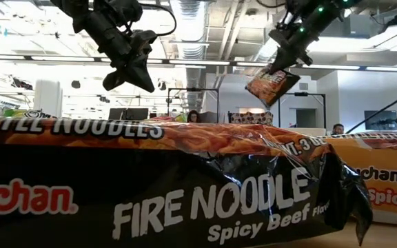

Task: Sort Maruchan noodles
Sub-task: Put the black noodle pack into the right white bin

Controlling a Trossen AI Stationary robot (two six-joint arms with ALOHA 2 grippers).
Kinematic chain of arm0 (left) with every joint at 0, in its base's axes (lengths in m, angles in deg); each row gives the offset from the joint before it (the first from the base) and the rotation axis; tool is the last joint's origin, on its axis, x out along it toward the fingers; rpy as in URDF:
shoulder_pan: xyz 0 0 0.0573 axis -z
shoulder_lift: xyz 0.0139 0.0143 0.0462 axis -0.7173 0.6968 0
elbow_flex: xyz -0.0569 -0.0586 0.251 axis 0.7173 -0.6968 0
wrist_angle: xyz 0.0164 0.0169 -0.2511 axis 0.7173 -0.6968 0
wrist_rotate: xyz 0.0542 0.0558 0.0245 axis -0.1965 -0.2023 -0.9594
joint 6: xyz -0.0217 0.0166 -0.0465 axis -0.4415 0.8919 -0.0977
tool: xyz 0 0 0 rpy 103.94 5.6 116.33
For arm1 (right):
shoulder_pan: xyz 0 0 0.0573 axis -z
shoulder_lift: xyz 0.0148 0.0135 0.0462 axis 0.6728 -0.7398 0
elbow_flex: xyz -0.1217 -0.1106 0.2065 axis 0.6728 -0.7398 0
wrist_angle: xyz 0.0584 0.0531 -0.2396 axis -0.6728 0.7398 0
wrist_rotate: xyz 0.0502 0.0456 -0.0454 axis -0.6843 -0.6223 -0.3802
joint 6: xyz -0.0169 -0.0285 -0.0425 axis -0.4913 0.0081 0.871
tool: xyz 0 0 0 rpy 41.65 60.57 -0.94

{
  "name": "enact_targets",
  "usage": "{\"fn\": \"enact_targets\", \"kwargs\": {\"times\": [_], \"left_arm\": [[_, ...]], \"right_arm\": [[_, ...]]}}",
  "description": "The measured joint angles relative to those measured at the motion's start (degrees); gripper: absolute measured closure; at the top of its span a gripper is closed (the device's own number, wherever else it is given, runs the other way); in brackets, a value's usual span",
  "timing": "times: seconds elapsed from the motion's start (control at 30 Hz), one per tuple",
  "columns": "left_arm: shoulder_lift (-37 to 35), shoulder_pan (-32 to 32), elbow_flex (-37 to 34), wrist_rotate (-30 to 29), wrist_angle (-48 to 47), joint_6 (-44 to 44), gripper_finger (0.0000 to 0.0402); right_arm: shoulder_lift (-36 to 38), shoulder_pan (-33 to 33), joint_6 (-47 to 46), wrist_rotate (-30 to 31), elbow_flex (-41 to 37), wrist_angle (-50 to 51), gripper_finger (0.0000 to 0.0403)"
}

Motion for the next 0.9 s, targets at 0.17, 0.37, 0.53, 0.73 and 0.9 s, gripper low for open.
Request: {"fn": "enact_targets", "kwargs": {"times": [0.17,0.37,0.53,0.73,0.9], "left_arm": [[0.00,-1.16,0.00,-2.14,0.05,-0.34,0.0401],[0.00,-2.07,0.00,-2.76,0.05,-0.63,0.0401],[0.00,-2.05,0.00,-3.62,0.05,-1.18,0.0401],[0.00,-2.05,0.00,-3.83,0.05,-2.50,0.0401],[0.00,-2.05,0.00,-3.81,0.02,-2.56,0.0401]], "right_arm": [[-6.60,2.80,12.37,-0.13,9.68,13.31,0.0402],[-14.02,3.44,24.26,-0.11,16.71,24.62,0.0402],[-17.80,2.26,31.74,-0.15,18.19,29.76,0.0402],[-21.61,0.36,38.97,-0.02,18.18,32.50,0.0402],[-25.00,-0.53,39.31,1.22,18.22,33.77,0.0402]]}}
